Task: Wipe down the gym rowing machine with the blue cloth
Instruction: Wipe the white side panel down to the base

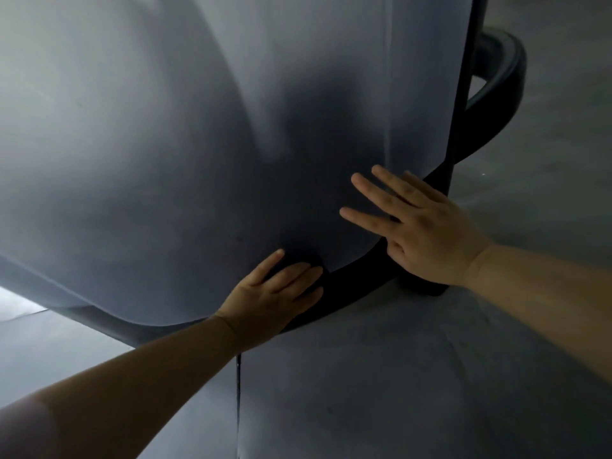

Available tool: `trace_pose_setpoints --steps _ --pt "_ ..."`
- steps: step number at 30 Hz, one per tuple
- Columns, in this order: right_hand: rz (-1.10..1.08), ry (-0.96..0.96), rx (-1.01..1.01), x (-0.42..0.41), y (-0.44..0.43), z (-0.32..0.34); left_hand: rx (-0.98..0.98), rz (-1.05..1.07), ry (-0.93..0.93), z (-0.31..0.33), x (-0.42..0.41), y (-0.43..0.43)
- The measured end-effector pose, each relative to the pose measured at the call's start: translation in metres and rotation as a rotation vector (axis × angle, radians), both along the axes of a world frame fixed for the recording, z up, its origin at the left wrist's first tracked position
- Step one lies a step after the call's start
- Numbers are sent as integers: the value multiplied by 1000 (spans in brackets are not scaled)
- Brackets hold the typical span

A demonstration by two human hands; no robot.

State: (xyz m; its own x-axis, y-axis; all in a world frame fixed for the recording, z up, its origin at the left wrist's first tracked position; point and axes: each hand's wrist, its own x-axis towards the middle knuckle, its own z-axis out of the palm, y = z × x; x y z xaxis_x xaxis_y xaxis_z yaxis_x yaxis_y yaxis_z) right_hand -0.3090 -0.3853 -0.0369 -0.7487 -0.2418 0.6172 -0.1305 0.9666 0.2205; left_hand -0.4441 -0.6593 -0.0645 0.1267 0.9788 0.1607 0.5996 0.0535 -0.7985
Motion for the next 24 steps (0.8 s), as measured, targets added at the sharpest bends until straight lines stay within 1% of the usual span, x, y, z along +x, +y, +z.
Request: trace_pose_setpoints --steps 2,4,6,8,12,14,17,20,22,24 --pt "-34 17 -31 5 9 3 38 -27 -17 11 4 6" --pt "-47 16 -52 9 15 7 194 -45 -85 33 8 14" --pt "-43 1 -54 10 18 8 329 -11 -110 50 9 23" --pt "-40 2 -53 7 17 10 317 17 -64 49 10 26" --pt "-44 -7 -77 3 12 11 65 40 57 16 3 8" --pt "-61 -33 -73 6 12 12 27 56 58 11 4 4" --pt "-71 -53 -51 8 12 15 98 29 25 20 11 9" --pt "-49 -76 -58 8 11 16 262 -15 -76 51 18 23" --pt "-43 -52 -60 8 17 12 349 -27 -107 69 17 35" --pt "-31 -25 -67 7 23 9 337 -37 -108 67 12 39"
